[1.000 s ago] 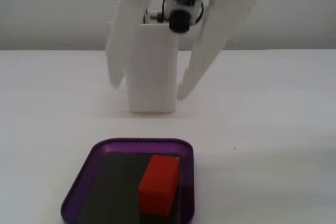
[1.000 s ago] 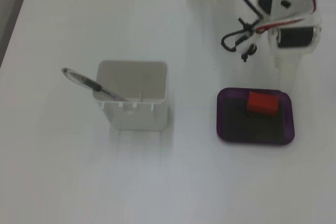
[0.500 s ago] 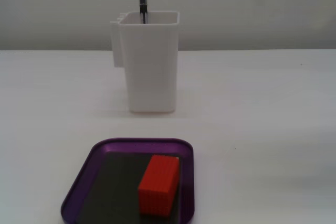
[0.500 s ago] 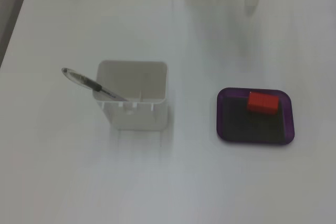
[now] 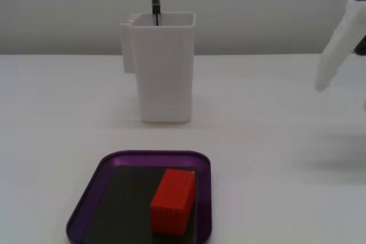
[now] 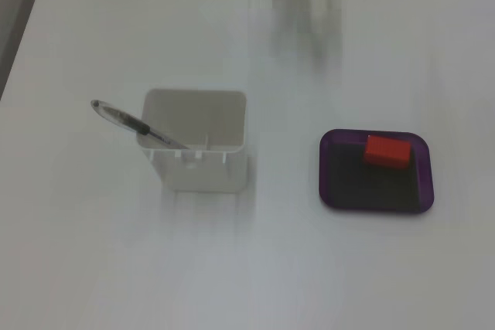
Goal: Pick up the red cube and place it in the box.
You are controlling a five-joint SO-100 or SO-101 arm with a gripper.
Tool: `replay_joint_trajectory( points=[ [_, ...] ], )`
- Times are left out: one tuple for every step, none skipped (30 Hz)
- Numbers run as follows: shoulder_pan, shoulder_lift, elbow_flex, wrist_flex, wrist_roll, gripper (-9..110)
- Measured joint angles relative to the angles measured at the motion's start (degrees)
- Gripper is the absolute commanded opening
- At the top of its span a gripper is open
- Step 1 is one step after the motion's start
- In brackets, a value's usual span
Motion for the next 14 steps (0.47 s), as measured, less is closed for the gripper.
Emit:
replay_joint_trajectory(
  points=[
    [1.0,2.1,2.6,-1.2,0.0,17],
    [2.0,4.0,4.6,-2.0,-0.4,17],
    [3.3,6.0,6.2,-2.8,-1.1,17],
    [4.7,7.8,7.6,-3.3,-2.0,17],
    [5.8,9.5,8.8,-3.7,-3.0,17],
    [6.2,11.1,9.8,-3.9,-3.9,17],
    [6.4,12.6,10.7,-4.0,-4.7,17],
    [6.3,14.1,12.0,-4.2,-5.4,17],
    [6.2,15.5,13.7,-4.2,-5.6,17],
    [6.4,17.1,15.5,-4.3,-5.6,17],
    [6.6,18.9,17.5,-4.4,-5.9,17],
    [7.0,20.1,19.6,-4.4,-6.2,17],
    [7.2,21.1,21.7,-4.7,-6.2,17],
    [7.3,22.5,23.7,-5.2,-6.3,17]
  ],
)
